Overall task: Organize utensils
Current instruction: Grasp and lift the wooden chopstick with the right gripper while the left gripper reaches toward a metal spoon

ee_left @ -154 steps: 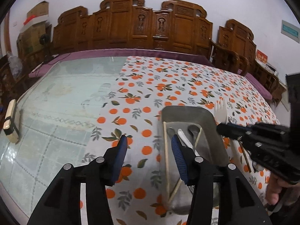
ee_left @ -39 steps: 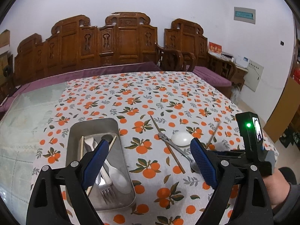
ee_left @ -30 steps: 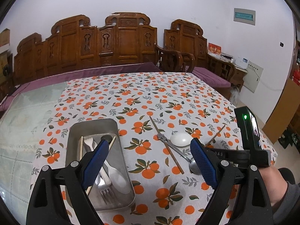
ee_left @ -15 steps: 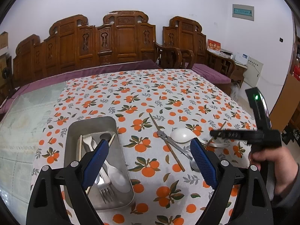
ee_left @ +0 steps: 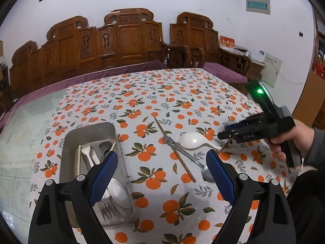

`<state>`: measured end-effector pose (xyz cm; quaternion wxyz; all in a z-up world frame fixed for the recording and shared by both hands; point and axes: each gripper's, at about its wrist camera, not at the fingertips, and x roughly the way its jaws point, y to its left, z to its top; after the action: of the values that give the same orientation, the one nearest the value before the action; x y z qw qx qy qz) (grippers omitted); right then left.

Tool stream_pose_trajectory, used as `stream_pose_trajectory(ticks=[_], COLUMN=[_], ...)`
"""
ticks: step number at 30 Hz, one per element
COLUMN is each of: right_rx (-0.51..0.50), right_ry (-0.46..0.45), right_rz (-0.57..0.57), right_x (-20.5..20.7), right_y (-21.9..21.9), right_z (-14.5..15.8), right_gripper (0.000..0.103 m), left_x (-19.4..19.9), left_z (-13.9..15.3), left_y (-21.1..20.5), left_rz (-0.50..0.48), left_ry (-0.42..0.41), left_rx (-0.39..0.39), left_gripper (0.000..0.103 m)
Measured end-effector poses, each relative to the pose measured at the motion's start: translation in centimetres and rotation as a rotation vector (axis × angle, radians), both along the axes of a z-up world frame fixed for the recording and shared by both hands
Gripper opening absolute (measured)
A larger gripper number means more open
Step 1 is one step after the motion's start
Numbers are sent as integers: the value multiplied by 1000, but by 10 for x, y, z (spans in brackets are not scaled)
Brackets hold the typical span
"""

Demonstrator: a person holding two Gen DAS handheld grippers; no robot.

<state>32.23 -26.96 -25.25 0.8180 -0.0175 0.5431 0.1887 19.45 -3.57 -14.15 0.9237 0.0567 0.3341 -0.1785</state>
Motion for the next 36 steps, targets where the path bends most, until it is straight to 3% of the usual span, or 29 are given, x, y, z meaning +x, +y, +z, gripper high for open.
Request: stream_pose_trajectory(ticks=[12,23,25,27,30,36], right_rx=[86,-78,-134,-165,-202,-165], right_ry=[33,-8,-40,-72,-92,-69], right_rz=[13,98,128,175,213,260], right_x=[-31,-44,-48,-53,-56,-72], right_y=[-45,-51,-46,-37,-26,-23], right_z=[3,2,0,1,1,3], right_gripper=[44,44,41,27,18,7], left_x=[1,-1,-2,-3,-3,-2], left_z=[-12,-22,-23,-22,-24,-34], left_y=[-10,-20,-22,-23,-27,-39], left_rz=[-10,-19,-21,-25,-32,-36], left_ry=[13,9,11,10,24,70], left_rx=[37,88,89,87,75,66], left_gripper=[85,85,85,85,85,85])
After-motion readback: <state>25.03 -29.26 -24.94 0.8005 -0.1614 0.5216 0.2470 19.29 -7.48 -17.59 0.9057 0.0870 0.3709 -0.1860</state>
